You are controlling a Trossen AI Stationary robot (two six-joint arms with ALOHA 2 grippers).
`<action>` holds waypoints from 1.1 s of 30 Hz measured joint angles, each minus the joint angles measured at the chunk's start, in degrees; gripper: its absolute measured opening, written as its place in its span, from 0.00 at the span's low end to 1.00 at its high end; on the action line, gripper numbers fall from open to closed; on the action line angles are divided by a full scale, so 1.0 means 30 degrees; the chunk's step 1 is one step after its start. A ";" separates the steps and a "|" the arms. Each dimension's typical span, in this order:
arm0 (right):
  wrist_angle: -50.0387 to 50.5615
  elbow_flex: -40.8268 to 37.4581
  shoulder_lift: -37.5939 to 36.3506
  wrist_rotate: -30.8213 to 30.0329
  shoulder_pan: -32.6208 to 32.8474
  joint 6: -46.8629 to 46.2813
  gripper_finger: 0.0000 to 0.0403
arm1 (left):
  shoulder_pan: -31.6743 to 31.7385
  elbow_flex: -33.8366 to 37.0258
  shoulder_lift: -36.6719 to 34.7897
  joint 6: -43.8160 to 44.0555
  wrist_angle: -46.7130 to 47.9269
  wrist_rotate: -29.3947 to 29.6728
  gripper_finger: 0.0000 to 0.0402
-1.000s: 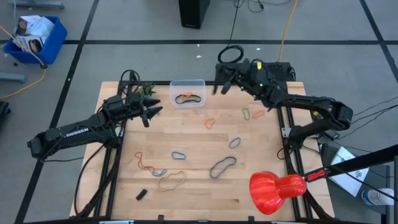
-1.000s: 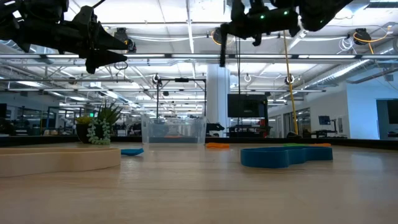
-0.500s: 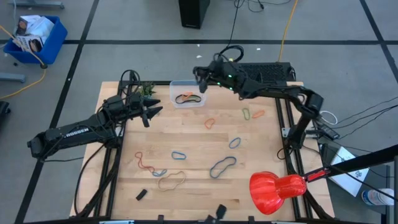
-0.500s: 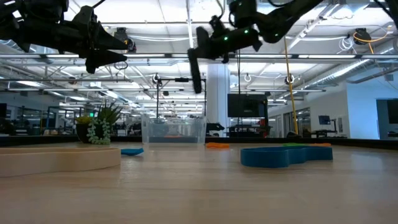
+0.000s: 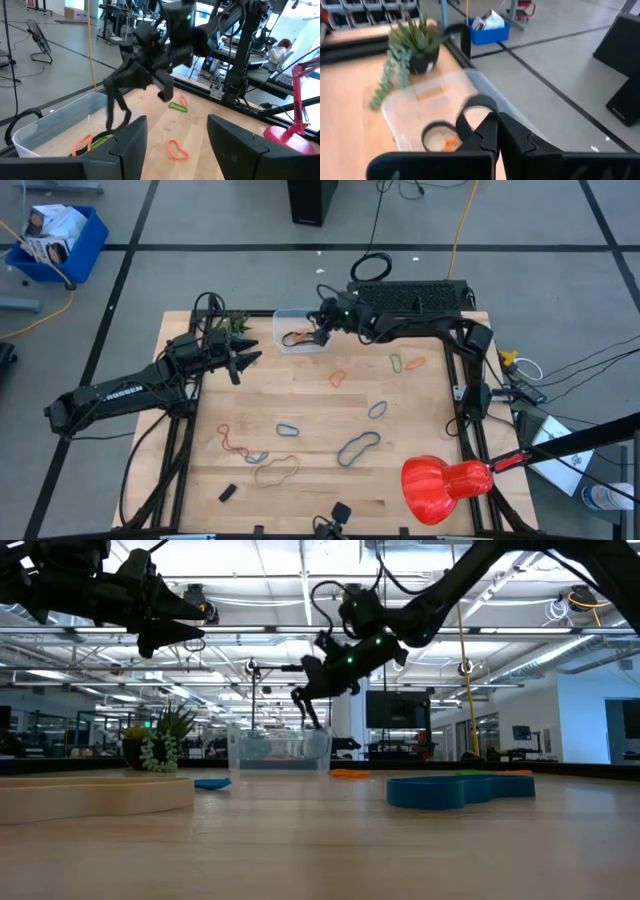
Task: Pick and place rubber bands into bin
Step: Put the black rubber band into the transparent bin
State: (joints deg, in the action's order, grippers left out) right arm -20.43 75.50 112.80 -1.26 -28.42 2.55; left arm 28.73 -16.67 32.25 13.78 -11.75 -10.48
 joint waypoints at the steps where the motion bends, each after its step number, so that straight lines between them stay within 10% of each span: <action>1: -0.0040 0.0000 0.0185 0.0001 0.0000 0.0012 0.00 | 0.0000 0.0000 -0.0002 0.0000 0.0000 0.0000 0.53; 33: 0.1038 -0.0007 0.0275 -0.0035 0.0175 -0.0061 0.08 | 0.0000 0.0000 -0.0004 -0.0007 0.0011 0.0000 0.53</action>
State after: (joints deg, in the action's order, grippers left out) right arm -17.32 75.48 113.62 -1.37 -27.90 2.37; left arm 28.73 -16.67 32.24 13.76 -11.71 -10.48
